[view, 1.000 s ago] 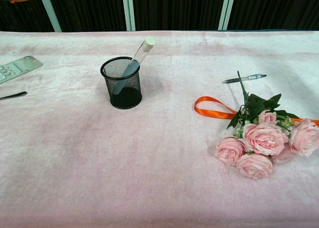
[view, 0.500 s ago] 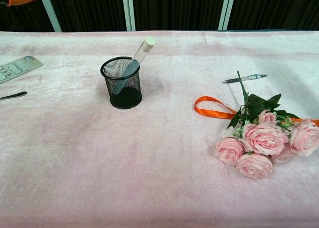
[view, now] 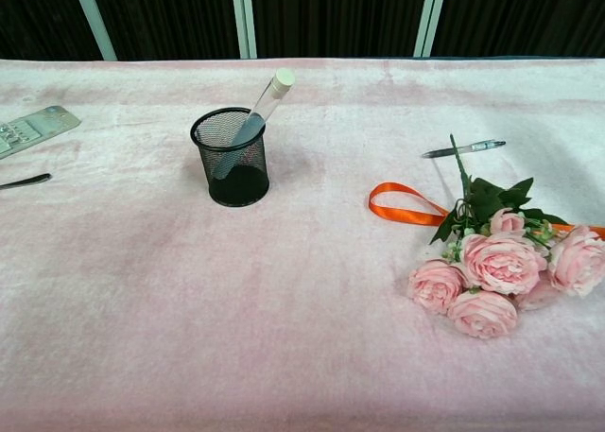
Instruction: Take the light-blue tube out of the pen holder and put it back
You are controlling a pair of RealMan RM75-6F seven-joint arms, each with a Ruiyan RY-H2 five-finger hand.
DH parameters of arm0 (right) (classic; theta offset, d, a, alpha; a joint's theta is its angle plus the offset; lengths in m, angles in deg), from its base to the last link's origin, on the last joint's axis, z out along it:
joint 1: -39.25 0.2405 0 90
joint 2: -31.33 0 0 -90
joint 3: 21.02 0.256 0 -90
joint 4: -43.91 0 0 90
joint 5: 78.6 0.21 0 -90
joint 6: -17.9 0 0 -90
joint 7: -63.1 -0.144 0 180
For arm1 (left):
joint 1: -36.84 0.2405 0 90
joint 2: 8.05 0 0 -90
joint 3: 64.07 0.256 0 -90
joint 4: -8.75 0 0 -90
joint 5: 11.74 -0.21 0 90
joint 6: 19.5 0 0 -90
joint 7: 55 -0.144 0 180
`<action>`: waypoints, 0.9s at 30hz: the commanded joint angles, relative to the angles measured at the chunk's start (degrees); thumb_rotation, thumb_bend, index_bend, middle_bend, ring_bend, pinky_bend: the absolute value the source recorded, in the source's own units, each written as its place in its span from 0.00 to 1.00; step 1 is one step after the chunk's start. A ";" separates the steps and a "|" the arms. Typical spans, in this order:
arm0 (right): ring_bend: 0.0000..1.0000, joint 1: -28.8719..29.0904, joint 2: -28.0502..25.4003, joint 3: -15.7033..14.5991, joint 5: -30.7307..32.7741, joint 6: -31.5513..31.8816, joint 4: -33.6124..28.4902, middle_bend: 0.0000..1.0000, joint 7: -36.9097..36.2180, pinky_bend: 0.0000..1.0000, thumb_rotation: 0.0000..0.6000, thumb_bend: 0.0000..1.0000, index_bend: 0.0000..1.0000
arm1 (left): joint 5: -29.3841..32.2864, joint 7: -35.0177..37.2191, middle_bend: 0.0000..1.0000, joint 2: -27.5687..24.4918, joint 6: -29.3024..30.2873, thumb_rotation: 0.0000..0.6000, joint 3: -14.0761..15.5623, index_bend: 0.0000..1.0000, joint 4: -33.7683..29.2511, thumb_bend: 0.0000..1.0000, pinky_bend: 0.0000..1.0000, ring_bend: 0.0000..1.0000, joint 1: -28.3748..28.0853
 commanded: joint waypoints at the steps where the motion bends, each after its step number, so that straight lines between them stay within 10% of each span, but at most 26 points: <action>1: 0.10 -4.99 1.31 -2.91 -2.63 7.03 -2.59 0.04 2.96 0.18 1.00 0.14 0.00 | 3.76 -3.55 0.12 -3.81 -1.90 1.00 1.72 0.26 -2.17 0.32 0.00 0.00 1.80; 11: 0.10 -15.84 8.27 -10.90 -8.60 19.26 -3.73 0.04 17.27 0.18 1.00 0.14 0.00 | 8.84 -5.83 0.10 -3.80 -5.09 1.00 4.87 0.26 -3.39 0.32 0.00 0.00 3.42; 27: 0.10 -17.17 11.55 -9.08 -6.46 18.59 2.51 0.04 13.68 0.18 1.00 0.14 0.00 | 21.03 -20.55 0.11 5.61 -11.31 1.00 0.06 0.32 -7.12 0.31 0.00 0.00 -7.80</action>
